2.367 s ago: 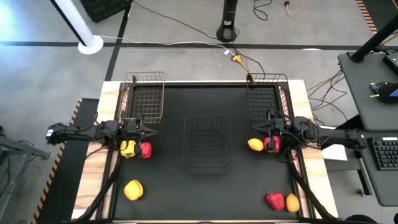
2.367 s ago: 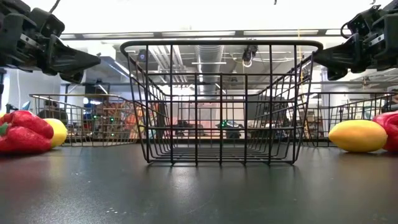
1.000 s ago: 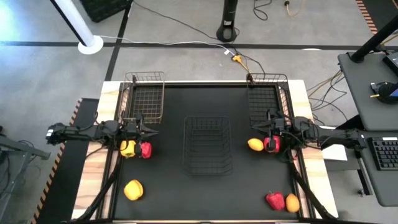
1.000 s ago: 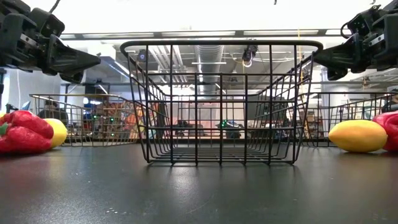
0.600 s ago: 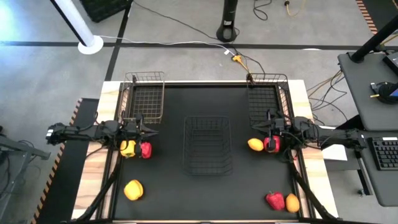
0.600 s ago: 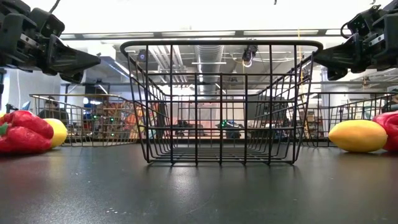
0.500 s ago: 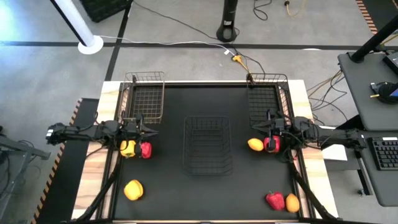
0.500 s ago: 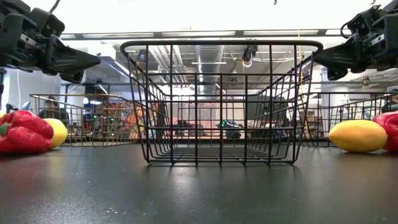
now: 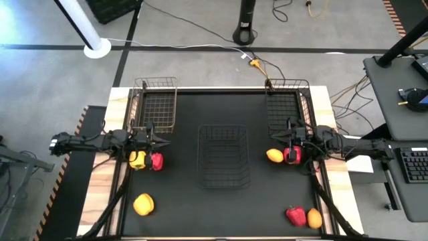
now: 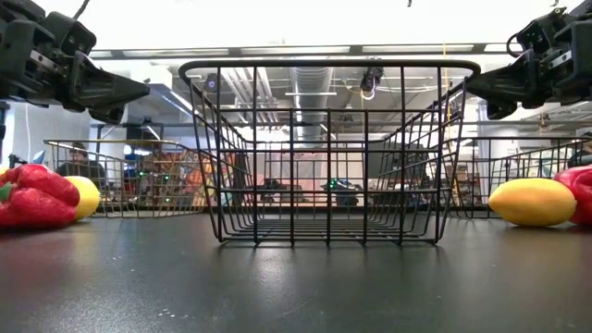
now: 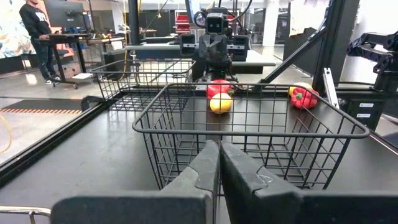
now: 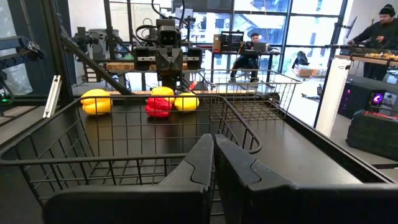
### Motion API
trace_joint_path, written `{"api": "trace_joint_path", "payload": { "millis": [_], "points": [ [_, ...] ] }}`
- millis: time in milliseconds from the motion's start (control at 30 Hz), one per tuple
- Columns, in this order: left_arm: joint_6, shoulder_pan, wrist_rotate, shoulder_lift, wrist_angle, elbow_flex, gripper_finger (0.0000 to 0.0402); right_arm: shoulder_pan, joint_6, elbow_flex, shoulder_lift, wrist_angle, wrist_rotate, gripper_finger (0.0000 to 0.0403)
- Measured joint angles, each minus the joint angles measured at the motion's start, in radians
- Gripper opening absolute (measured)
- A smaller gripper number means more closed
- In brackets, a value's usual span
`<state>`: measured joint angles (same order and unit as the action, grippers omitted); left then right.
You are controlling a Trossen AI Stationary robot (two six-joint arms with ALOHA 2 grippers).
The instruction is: Sort produce into baskets
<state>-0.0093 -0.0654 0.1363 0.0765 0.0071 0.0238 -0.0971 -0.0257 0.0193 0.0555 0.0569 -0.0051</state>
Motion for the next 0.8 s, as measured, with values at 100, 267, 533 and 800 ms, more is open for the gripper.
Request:
{"api": "trace_joint_path", "payload": {
  "millis": [100,267,533,800],
  "points": [
    [0.0,0.0,0.0,0.0,0.0,0.0,0.0,0.0,0.0,0.0,0.0,0.0,0.0,0.0009],
    [0.0,0.0,0.0,0.0,0.0,0.0,0.0,0.0,0.0,0.0,0.0,0.0,0.0,0.0009],
    [-0.169,0.0,0.012,0.013,0.362,-0.002,0.0,0.0,0.0,0.0,0.0,0.0,0.0,0.0009],
    [-0.219,0.0,-0.056,0.06,0.744,0.0,0.0,0.0,0.0,0.0,0.0,0.0,0.0,0.0009]
  ]
}}
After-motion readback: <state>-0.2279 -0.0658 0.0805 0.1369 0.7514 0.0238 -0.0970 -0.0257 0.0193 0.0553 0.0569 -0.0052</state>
